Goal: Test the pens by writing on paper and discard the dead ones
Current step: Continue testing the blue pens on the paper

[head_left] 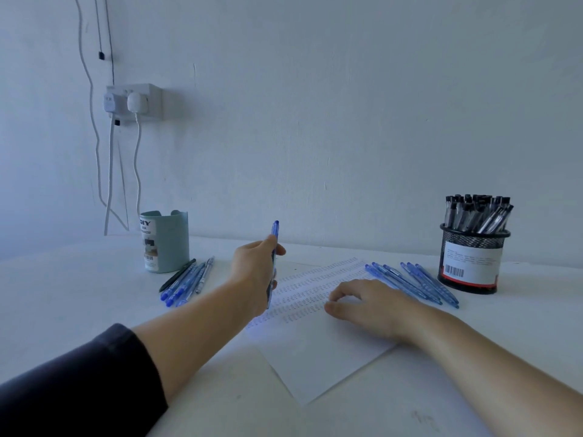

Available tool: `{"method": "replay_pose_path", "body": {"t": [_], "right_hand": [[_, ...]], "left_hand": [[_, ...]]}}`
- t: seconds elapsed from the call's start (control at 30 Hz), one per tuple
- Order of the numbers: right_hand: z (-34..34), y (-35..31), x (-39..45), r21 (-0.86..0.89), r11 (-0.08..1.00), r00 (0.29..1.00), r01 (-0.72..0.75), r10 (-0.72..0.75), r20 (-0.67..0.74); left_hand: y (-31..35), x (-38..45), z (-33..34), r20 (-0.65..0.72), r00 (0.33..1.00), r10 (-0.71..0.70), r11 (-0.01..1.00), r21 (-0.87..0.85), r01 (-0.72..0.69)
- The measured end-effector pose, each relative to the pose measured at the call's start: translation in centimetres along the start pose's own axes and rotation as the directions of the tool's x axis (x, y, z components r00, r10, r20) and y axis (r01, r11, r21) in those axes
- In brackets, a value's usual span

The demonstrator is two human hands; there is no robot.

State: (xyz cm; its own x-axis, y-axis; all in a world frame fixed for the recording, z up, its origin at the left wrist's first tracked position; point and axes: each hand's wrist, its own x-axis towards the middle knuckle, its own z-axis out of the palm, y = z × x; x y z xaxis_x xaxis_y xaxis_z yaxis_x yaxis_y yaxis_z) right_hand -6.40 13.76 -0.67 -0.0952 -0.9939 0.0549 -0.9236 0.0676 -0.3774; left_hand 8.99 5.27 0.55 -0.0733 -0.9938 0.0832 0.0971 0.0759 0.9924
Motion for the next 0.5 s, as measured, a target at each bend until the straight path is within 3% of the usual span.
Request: {"method": "replay_pose_path", "body": {"t": [0.33,0.43,0.5], "right_hand": [[0.6,-1.1,0.7,0.158,0.967,0.956,0.202,-0.16,-0.247],[0.4,-0.8,0.9,0.081,0.98,0.923,0.183,-0.142,-0.357],[-0.2,-0.2,1.0,0.006,0.997,0.891,0.076,-0.066,-0.449]], "left_hand": [[-0.7,-0.4,1.5,0.088,0.994,0.065,0.989,-0.14,-0.052],[-0.6,-0.6,1.4,0.138,0.988,0.067,0.99,-0.132,-0.048],[-0.7,-0.7,1.2,0.18,0.981,0.066,0.997,-0.04,-0.06]]}}
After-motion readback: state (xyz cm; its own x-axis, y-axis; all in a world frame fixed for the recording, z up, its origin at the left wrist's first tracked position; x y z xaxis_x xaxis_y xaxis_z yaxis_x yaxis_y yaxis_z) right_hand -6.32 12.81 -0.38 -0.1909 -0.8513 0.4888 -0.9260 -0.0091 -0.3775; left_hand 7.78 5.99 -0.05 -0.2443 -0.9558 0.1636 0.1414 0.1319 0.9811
